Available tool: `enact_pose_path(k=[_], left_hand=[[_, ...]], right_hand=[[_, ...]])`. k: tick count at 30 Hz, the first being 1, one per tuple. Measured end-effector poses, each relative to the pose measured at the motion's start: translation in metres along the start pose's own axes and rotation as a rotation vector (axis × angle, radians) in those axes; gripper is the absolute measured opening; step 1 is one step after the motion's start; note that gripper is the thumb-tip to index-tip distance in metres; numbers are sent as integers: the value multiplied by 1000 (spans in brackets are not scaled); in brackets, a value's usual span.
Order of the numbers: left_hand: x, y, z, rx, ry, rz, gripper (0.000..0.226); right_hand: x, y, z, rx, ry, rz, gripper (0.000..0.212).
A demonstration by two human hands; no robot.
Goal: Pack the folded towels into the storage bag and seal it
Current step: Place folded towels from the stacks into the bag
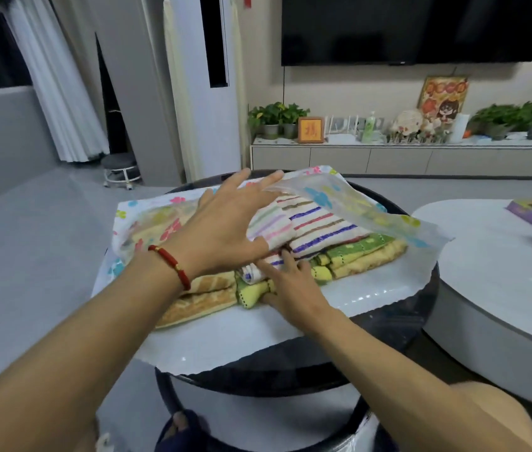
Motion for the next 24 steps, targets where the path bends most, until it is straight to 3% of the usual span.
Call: enact_pose_path(k=[4, 7, 9, 11, 13, 15, 18, 21, 24], left_hand=[[-4, 10, 2, 100, 52, -118, 61], [-11, 17, 0, 132, -4, -199, 70], [-17, 20, -2, 117, -28, -225, 71], [-20, 22, -4, 104, -36, -216, 72], [-20, 22, -6, 111, -38, -242, 70], [-19, 22, -8, 116, -35, -273, 69], [-22, 24, -11, 111, -38, -294, 73], [-27, 29, -12, 68, -71, -289, 77], [-34, 30, -13, 44, -96, -284, 78]], right_hand=[[-9, 1, 41, 12, -7, -55, 63], [4, -8, 31, -44, -48, 370, 61], [28, -14, 12, 127, 18, 467, 46], [64, -14, -7, 338, 292, 380, 34], [90, -6, -10, 253, 464, 214, 33], [98, 2, 4, 81, 412, 144, 38], [99, 0, 24, -38, 296, 194, 44], [95, 12, 17, -68, 313, 135, 55], [75, 23, -14, -146, 327, -79, 58]])
Point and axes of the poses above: each hand's wrist, its own z-axis towards the middle knuckle, its own y-axis out of the palm, x = y × z, the point moved 3 cm from there along z, towards the middle knuckle, and after that the axes turned 13 degrees about -z, right-handed, at the moved point
